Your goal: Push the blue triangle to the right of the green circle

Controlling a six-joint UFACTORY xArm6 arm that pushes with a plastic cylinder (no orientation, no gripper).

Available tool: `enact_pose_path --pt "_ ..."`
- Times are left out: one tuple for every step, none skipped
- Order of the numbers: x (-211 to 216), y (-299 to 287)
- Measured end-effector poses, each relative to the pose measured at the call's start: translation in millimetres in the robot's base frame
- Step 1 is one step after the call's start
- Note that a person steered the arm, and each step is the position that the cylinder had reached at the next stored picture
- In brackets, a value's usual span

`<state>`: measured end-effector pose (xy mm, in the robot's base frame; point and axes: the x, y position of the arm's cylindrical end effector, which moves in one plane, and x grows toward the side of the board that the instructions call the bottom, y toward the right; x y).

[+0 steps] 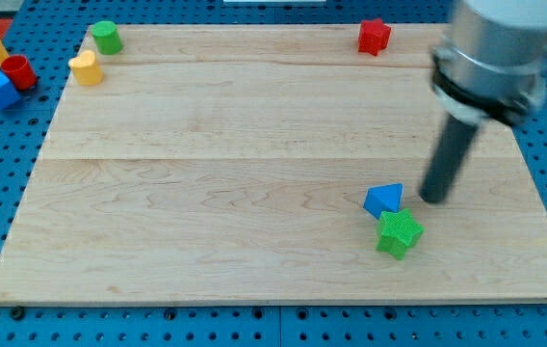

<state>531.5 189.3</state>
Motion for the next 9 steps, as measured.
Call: enact_pose_path --pt "63.1 -29.0" --pt "66.9 -72.4" --pt "51.8 -59.9" --pt "22.6 -24.6" --pt "6.4 -27.0" --pt "-8.9 -95.6" --pt "-34.3 -130.2" --pt "-47.0 -130.2" --pt "-67.0 -166.0"
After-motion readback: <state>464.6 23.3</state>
